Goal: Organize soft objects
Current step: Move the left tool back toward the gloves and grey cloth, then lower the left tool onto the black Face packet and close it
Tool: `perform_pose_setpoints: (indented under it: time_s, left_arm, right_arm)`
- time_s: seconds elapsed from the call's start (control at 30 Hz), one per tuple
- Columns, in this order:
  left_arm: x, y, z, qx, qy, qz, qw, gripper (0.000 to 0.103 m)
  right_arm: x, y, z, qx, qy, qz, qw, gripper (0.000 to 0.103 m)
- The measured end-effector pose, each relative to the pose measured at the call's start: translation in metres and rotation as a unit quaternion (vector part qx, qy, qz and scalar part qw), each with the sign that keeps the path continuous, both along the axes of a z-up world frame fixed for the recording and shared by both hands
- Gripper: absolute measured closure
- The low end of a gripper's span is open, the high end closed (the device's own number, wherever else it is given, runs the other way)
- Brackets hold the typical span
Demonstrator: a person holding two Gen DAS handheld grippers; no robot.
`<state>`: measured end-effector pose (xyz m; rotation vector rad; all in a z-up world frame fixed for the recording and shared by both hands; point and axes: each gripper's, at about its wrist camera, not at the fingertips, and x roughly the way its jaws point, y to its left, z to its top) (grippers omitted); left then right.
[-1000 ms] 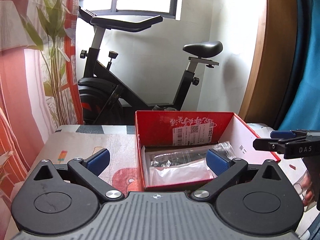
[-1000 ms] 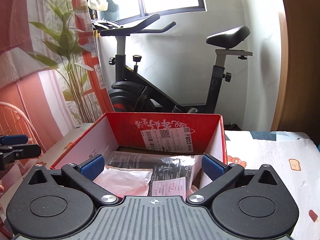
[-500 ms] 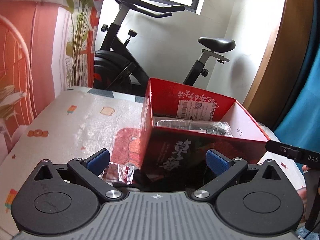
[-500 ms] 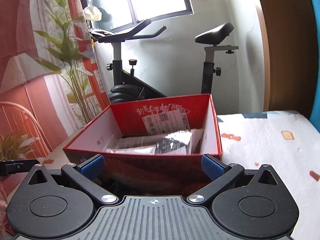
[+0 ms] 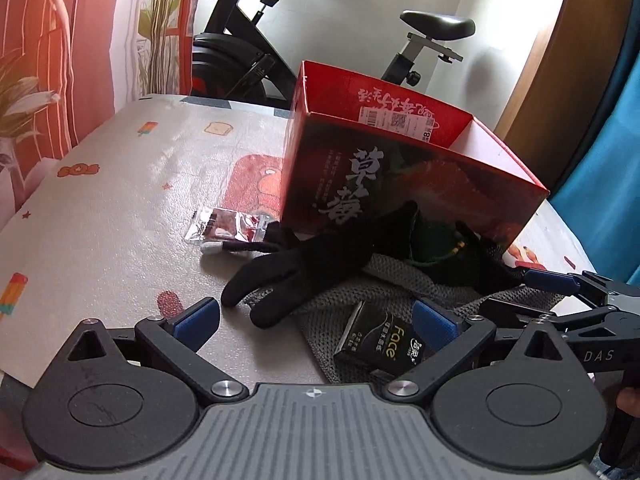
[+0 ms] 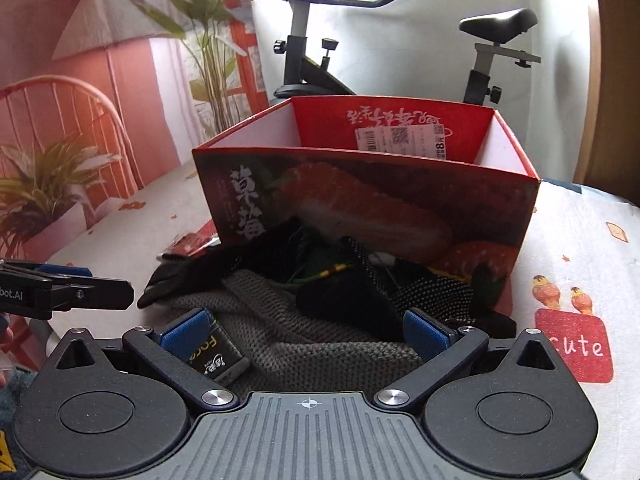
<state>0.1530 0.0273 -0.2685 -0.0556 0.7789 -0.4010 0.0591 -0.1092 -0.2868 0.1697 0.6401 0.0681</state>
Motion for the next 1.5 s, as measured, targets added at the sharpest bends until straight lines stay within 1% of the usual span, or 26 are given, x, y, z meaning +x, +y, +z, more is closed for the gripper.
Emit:
perform_pose_setpoints:
  time_s: [0.1,0.17,0.23,0.3,0.37,0.4,0.47,0.5,0.53,0.6,0.67,0.7,0.83,0.9,0.93,1.03,1.13,1.27,1.33,1.43,1.5]
  left_arm:
    - [-0.003,-0.002,-0.004,0.003,-0.002,-0.008,1.0,0.0]
    - [-0.004,-0.007,-0.007,0.005,-0.004,-0.023,0.9997,0.0]
    - [-0.004,-0.011,-0.01,0.008,-0.002,-0.032,0.9994,0.001]
    - [-0.005,-0.012,-0.014,0.013,-0.001,-0.026,0.9996,0.005]
    - [-0.004,-0.013,-0.016,0.019,0.001,-0.024,0.9995,0.006]
    - [-0.004,-0.013,-0.016,0.016,0.002,-0.025,0.9996,0.006]
    - [-0.003,-0.012,-0.017,0.011,0.005,-0.025,0.9996,0.01]
    - [-0.002,-0.011,-0.017,0.007,0.008,-0.026,0.9996,0.012]
    - [-0.001,-0.011,-0.018,0.001,0.012,-0.028,0.9995,0.016]
    - [0.001,-0.011,-0.02,-0.012,0.02,-0.033,0.9992,0.03]
    - [0.004,-0.013,-0.022,-0.016,0.027,-0.039,0.9988,0.057]
    - [0.005,-0.014,-0.023,-0.016,0.03,-0.042,0.9985,0.059]
    - [0.01,-0.017,-0.026,-0.043,0.039,-0.07,0.9959,0.063]
    - [0.011,-0.02,-0.029,-0.048,0.042,-0.079,0.9948,0.064]
    - [0.012,-0.021,-0.03,-0.052,0.046,-0.081,0.9943,0.064]
    - [0.014,-0.018,-0.038,-0.084,0.064,-0.081,0.9911,0.064]
    - [0.014,-0.015,-0.04,-0.102,0.069,-0.073,0.9898,0.064]
    - [0.018,-0.008,-0.041,-0.108,0.071,-0.044,0.9907,0.064]
    - [0.021,-0.006,-0.042,-0.105,0.073,-0.035,0.9911,0.065]
    - [0.022,-0.01,-0.044,-0.097,0.075,-0.039,0.9917,0.065]
    - [0.02,-0.015,-0.045,-0.088,0.075,-0.051,0.992,0.065]
  right_arm:
    - [0.004,0.008,-0.009,-0.016,0.027,0.009,0.999,0.002]
    - [0.005,0.011,-0.014,-0.016,0.037,0.017,0.999,0.007]
    - [0.005,0.015,-0.017,-0.014,0.045,0.038,0.998,0.01]
    - [0.005,0.021,-0.018,-0.016,0.049,0.058,0.997,0.013]
    - [0.005,0.025,-0.021,-0.021,0.053,0.072,0.996,0.017]
    - [0.005,0.027,-0.022,-0.02,0.055,0.077,0.995,0.018]
    - [0.006,0.028,-0.024,-0.016,0.06,0.085,0.994,0.024]
    - [0.006,0.028,-0.024,-0.016,0.062,0.087,0.994,0.026]
    - [0.006,0.028,-0.024,-0.017,0.062,0.088,0.994,0.029]
    - [0.007,0.031,-0.026,-0.02,0.065,0.091,0.994,0.032]
    - [0.007,0.032,-0.028,-0.026,0.069,0.091,0.993,0.038]
    - [0.007,0.032,-0.028,-0.023,0.071,0.092,0.993,0.039]
    - [0.006,0.029,-0.03,-0.012,0.074,0.101,0.992,0.047]
    - [0.007,0.029,-0.031,-0.007,0.074,0.107,0.991,0.048]
    - [0.007,0.029,-0.031,-0.004,0.074,0.109,0.991,0.049]
    - [0.009,0.027,-0.034,0.016,0.078,0.112,0.99,0.053]
    - [0.009,0.028,-0.035,0.015,0.079,0.113,0.99,0.053]
    - [0.009,0.029,-0.035,0.013,0.076,0.116,0.99,0.055]
    - [0.009,0.029,-0.035,0.013,0.076,0.116,0.99,0.055]
    - [0.009,0.03,-0.035,0.013,0.076,0.118,0.99,0.057]
    - [0.009,0.031,-0.034,0.009,0.075,0.123,0.99,0.059]
